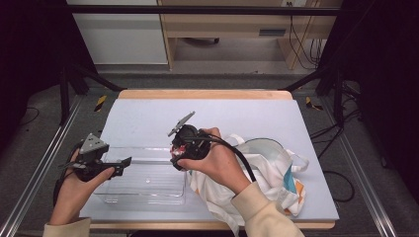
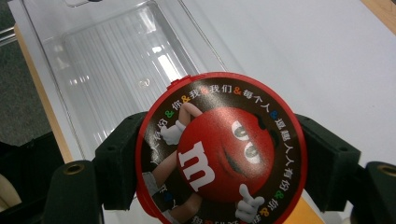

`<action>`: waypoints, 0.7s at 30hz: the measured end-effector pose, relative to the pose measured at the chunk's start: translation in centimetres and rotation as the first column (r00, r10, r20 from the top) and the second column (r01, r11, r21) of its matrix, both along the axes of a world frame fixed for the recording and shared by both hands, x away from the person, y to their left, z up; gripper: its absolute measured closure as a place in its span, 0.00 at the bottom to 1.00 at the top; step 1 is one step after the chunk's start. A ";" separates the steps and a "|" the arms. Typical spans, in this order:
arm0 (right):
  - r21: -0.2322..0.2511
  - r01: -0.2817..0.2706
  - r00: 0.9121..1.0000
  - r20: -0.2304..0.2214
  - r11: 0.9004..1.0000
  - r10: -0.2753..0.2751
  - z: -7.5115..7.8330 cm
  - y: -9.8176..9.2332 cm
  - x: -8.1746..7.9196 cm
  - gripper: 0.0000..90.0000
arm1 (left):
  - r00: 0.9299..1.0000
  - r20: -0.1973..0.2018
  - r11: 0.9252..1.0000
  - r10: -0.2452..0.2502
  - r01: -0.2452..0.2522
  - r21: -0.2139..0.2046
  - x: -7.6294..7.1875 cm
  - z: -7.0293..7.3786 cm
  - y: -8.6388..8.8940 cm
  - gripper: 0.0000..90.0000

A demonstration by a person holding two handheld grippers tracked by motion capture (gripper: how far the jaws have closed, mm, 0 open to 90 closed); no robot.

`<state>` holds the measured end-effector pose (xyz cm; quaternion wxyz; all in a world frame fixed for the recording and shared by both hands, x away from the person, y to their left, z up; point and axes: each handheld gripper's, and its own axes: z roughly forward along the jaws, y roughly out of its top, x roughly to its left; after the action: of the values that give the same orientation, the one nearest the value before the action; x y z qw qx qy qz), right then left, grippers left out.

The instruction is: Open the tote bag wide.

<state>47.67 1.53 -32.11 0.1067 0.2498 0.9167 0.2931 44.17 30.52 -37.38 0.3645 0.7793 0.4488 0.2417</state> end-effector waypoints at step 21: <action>-0.008 -0.040 0.999 -0.023 0.999 0.040 -1.2 2.7 -0.4 0.29 | 1.000 0.001 1.000 0.004 -0.004 0.004 0.0 0.0 0.3 0.11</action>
<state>47.22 4.20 -33.29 0.0914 0.2341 0.9239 0.2885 44.18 30.83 -37.34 0.3627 0.7790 0.4498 0.2435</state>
